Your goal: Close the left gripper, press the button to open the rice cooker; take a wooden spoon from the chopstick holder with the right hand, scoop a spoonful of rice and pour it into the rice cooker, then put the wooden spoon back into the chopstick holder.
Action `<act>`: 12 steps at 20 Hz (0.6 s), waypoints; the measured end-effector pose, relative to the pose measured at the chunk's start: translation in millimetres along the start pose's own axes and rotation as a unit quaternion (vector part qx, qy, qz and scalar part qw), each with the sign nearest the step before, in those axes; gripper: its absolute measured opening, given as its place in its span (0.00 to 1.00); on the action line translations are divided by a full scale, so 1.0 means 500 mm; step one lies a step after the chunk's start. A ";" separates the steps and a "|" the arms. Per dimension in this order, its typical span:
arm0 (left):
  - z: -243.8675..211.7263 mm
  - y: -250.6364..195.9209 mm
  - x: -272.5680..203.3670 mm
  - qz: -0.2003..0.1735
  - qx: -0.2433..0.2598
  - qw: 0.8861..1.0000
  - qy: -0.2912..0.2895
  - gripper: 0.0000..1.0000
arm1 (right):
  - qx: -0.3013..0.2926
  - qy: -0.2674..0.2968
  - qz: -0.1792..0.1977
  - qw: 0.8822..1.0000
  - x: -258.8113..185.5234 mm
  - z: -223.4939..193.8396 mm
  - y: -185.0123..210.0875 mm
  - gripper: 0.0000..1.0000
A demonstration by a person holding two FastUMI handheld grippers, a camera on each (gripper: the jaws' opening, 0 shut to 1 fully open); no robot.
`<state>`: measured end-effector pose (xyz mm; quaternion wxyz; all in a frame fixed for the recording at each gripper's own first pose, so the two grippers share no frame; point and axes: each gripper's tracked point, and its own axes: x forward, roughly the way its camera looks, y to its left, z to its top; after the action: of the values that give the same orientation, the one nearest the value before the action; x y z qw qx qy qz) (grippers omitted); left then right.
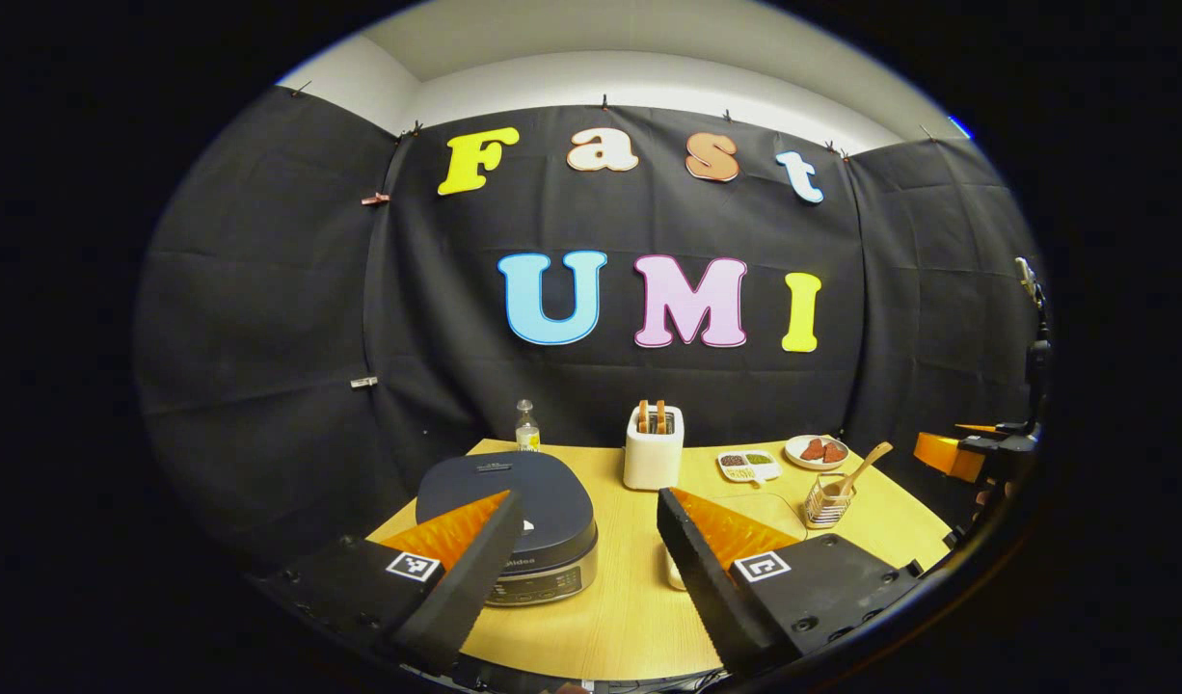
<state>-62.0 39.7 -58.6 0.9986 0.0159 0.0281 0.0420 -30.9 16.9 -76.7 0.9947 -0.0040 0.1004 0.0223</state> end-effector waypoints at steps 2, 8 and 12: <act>-0.004 0.002 0.003 -0.002 -0.001 1.000 0.003 0.95 | -0.006 0.002 0.001 1.000 0.000 -0.001 0.005 0.99; -0.013 0.005 0.014 -0.007 -0.010 1.000 0.009 0.95 | -0.008 0.003 0.003 1.000 0.004 -0.002 0.021 0.99; -0.019 0.008 0.018 -0.008 -0.009 1.000 0.013 0.95 | -0.008 0.006 0.004 1.000 0.008 -0.007 0.031 0.99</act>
<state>-53.8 45.0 -68.3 0.9986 0.0062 0.0409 0.0341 -28.3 32.5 -80.8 0.9939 -0.0118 0.1066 0.0275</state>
